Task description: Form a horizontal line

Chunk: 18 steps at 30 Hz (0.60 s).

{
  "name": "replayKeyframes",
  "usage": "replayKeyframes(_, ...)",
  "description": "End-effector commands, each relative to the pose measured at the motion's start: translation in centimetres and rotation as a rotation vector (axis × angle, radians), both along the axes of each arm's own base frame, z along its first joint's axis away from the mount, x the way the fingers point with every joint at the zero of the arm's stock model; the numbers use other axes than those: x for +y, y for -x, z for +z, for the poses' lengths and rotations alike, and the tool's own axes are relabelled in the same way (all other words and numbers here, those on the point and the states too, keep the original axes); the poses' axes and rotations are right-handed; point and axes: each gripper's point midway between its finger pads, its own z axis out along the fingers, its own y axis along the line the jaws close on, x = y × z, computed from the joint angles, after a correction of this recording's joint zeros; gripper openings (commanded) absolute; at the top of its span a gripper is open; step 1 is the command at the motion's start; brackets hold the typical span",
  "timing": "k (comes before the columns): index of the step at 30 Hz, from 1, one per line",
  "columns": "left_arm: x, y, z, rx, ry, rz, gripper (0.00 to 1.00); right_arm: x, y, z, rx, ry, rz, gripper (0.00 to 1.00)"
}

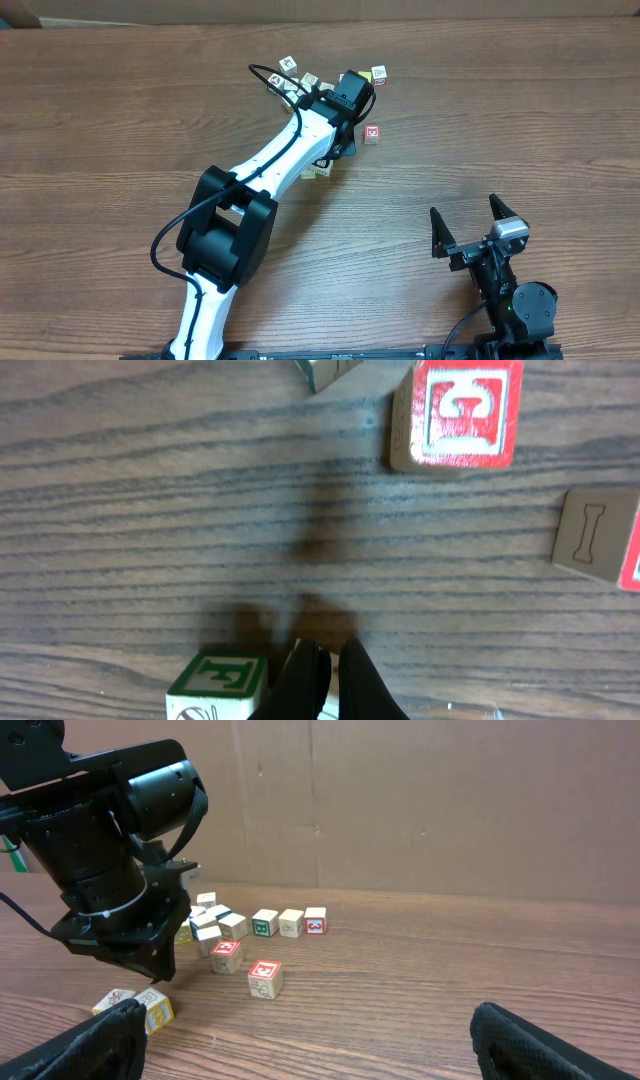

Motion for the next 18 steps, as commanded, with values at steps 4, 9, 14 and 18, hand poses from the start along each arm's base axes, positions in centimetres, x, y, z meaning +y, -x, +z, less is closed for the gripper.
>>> replayKeyframes(4, -0.2, -0.2, 0.3, -0.016, 0.009, -0.016, 0.04, 0.0, 0.0, -0.2, -0.002, 0.004, -0.001, 1.00)
replayKeyframes(9, -0.6, -0.8, 0.3, -0.046, 0.019, -0.044, 0.04, 0.0, 0.0, -0.2, -0.002, 0.004, -0.001, 1.00)
replayKeyframes(14, -0.6, -0.7, 0.1, -0.042, 0.017, -0.042, 0.04, 0.0, 0.0, -0.2, -0.002, 0.004, -0.001, 1.00)
replayKeyframes(18, -0.5, -0.6, -0.3, -0.043, 0.017, -0.043, 0.04, 0.0, 0.0, -0.2, -0.002, 0.004, -0.001, 1.00)
